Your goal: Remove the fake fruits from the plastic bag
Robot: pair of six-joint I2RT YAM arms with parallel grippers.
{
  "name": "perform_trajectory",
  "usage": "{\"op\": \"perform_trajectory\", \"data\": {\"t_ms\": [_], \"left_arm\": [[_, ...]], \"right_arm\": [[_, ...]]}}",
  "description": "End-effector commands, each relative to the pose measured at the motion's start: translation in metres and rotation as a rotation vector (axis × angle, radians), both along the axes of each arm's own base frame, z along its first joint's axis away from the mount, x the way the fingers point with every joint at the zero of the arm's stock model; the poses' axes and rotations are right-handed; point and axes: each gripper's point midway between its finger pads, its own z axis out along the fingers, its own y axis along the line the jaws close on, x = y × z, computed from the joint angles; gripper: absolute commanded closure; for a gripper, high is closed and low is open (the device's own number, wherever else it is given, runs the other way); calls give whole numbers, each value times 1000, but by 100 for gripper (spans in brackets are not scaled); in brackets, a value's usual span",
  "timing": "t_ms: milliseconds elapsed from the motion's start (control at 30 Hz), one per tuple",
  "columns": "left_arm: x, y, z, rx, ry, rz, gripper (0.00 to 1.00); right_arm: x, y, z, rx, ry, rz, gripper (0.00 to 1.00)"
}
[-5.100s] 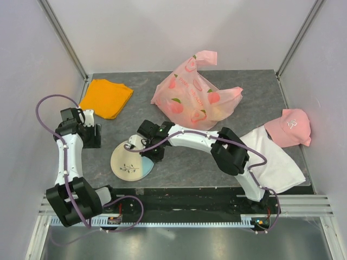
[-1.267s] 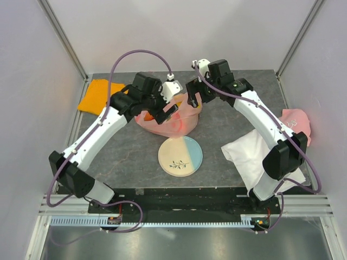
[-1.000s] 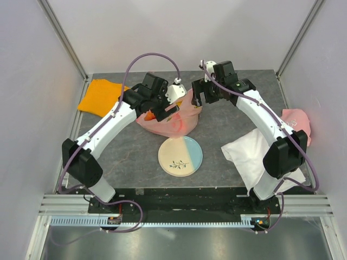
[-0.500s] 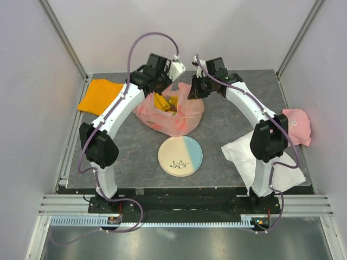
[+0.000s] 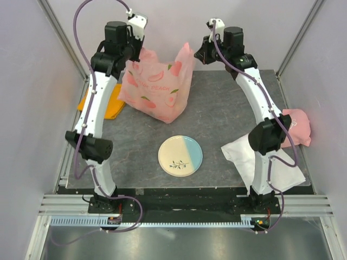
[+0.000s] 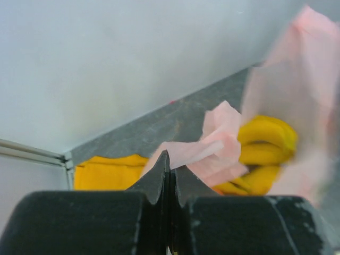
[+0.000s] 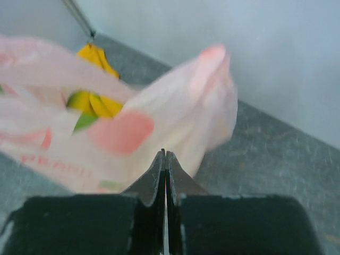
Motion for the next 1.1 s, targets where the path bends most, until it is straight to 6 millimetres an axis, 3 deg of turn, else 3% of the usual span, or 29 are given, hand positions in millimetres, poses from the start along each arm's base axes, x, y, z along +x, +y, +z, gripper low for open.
{"op": "perform_trajectory", "data": {"t_ms": [0, 33, 67, 100, 133, 167, 200, 267, 300, 333, 367, 400, 433, 500, 533, 600, 667, 700, 733, 800, 900, 933, 967, 1033, 1067], "left_arm": [[-68, -8, -1, -91, 64, -61, 98], [-93, 0, 0, -85, 71, -62, 98], [-109, 6, -53, -48, 195, -53, 98], [-123, 10, -74, -31, 242, -55, 98], [-148, 18, -72, -18, 226, -61, 99], [-160, 23, -91, -6, 262, -54, 98], [-178, 28, -137, 17, 366, -50, 99], [-208, 32, -168, -8, 435, -44, 99], [-215, 33, -174, -20, 447, -38, 98], [-221, 34, -180, -50, 467, -18, 98], [-228, 36, -189, -63, 488, -1, 99], [-229, 42, -192, -83, 498, 30, 98], [-230, 45, -192, -113, 504, 64, 98], [-228, 62, -193, -132, 506, 158, 99], [-228, 66, -193, -195, 520, 219, 99], [-229, 91, -191, -267, 531, 364, 98], [-242, 99, -201, -396, 605, 475, 99], [-246, 108, -204, -458, 620, 531, 98], [-252, 116, -204, -548, 623, 609, 98], [-260, 115, -214, -642, 657, 629, 98], [-260, 92, -218, -743, 684, 525, 99], [-257, 87, -214, -768, 670, 487, 99], [-255, 86, -210, -781, 658, 475, 98], [-249, 82, -199, -788, 622, 424, 98], [-247, 82, -195, -787, 610, 412, 98]], "right_arm": [[-62, -5, 28, -78, -96, 109, 100], [-80, -10, -1, -100, -25, 116, 100], [-90, -12, -20, -111, 24, 121, 100], [-102, -14, -40, -121, 75, 130, 100], [-127, -17, -77, -146, 179, 148, 100], [-141, -16, -90, -154, 217, 168, 100], [-159, -8, -100, -161, 245, 203, 100], [-186, 0, -95, -180, 222, 252, 95], [-201, 19, -85, -195, 181, 304, 82], [-205, 30, -60, -213, 92, 336, 73], [-204, 37, -49, -236, 45, 319, 65], [-213, 57, -35, -236, 0, 357, 53], [-205, 71, -16, -221, -47, 357, 48], [-197, 92, -5, -182, -41, 339, 41], [-181, 106, 0, -155, -42, 328, 40], [-166, 122, 7, -86, -13, 280, 38], [-150, 142, -7, -65, -2, 263, 39], [-149, 154, -1, -50, -21, 265, 41], [-142, 168, -21, -69, -2, 275, 43], [-141, 197, -39, -74, 13, 314, 46], [-143, 240, -48, -40, -7, 352, 45], [-143, 249, -49, -35, -19, 356, 43], [-151, 266, -50, -35, -33, 369, 33], [-135, 280, -55, -41, -68, 258, 18], [-136, 287, -57, -35, -68, 225, 4]]}}
